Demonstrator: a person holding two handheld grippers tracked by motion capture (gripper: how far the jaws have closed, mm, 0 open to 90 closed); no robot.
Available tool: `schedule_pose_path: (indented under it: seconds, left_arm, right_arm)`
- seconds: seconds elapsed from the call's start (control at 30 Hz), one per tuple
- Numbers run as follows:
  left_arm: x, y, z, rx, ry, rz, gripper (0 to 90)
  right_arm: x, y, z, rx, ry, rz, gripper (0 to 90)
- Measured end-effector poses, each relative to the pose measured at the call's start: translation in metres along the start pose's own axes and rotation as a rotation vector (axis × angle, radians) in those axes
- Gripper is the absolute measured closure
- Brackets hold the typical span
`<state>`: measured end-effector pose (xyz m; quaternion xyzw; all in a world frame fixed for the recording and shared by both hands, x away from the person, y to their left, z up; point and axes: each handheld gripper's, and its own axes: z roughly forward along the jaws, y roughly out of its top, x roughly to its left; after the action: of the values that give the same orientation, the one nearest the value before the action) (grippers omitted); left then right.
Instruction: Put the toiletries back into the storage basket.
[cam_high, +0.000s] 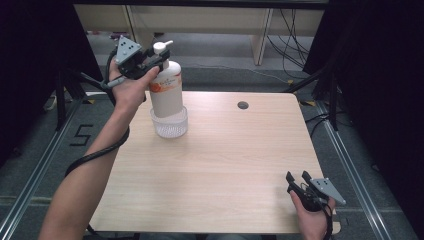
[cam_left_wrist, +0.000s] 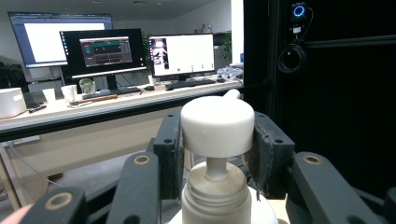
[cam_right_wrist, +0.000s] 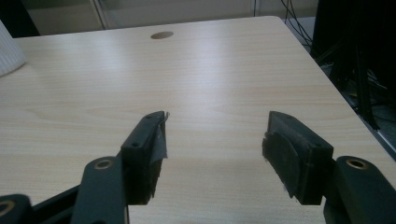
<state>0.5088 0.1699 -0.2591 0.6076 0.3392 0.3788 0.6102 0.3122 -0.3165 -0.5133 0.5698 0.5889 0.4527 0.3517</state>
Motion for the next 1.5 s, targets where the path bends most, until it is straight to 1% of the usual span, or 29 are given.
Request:
schedule_pose_path:
  seconds: [0.1, 0.2, 0.23, 0.43, 0.73, 0.97, 1.17, 1.2, 1.3, 1.37, 1.4, 1.43, 1.5]
  left_arm:
    - [0.001, -0.002, 0.001, 0.002, -0.009, 0.008, 58.9]
    - [0.001, -0.005, 0.002, 0.006, -0.013, 0.0, 58.9]
    - [0.002, -0.007, 0.002, 0.011, -0.014, 0.001, 58.9]
    - [0.004, -0.012, 0.005, 0.014, -0.02, 0.002, 58.9]
    - [0.007, -0.02, 0.008, 0.033, -0.011, -0.003, 58.9]
    - [0.009, -0.025, 0.011, 0.04, -0.02, 0.002, 58.9]
    - [0.011, -0.029, 0.012, 0.048, -0.018, -0.003, 58.9]
    - [0.011, -0.029, 0.012, 0.049, -0.01, -0.003, 58.9]
    - [0.011, -0.03, 0.013, 0.053, -0.019, -0.002, 58.9]
    - [0.011, -0.031, 0.013, 0.054, -0.011, -0.003, 58.9]
    - [0.011, -0.032, 0.014, 0.053, -0.019, -0.005, 58.9]
    - [0.011, -0.032, 0.013, 0.056, -0.011, -0.003, 58.9]
    - [0.011, -0.033, 0.014, 0.055, -0.019, -0.007, 58.9]
  right_arm:
    - [0.0, 0.0, 0.0, 0.0, 0.001, 0.001, 39.4]
    - [0.0, 0.0, 0.0, 0.002, 0.002, 0.005, 39.4]
    - [0.0, 0.0, 0.0, -0.001, 0.0, -0.001, 39.4]
    - [0.0, 0.0, 0.0, 0.0, -0.001, -0.002, 39.4]
    - [0.0, 0.0, 0.0, -0.002, 0.002, 0.001, 39.3]
    - [0.0, 0.0, 0.0, -0.001, 0.003, 0.0, 39.2]
    - [0.0, 0.0, 0.0, 0.001, 0.006, 0.004, 39.2]
    - [0.0, 0.0, 0.0, 0.0, 0.005, 0.001, 39.2]
    - [0.0, 0.0, 0.0, -0.001, 0.004, -0.001, 39.2]
    - [0.0, 0.0, 0.0, -0.001, 0.004, 0.0, 39.1]
    - [0.0, 0.0, 0.0, -0.002, 0.005, -0.001, 39.1]
    - [0.0, 0.0, 0.0, -0.002, 0.006, 0.0, 39.1]
    - [0.0, 0.0, 0.0, 0.001, 0.007, 0.004, 39.1]
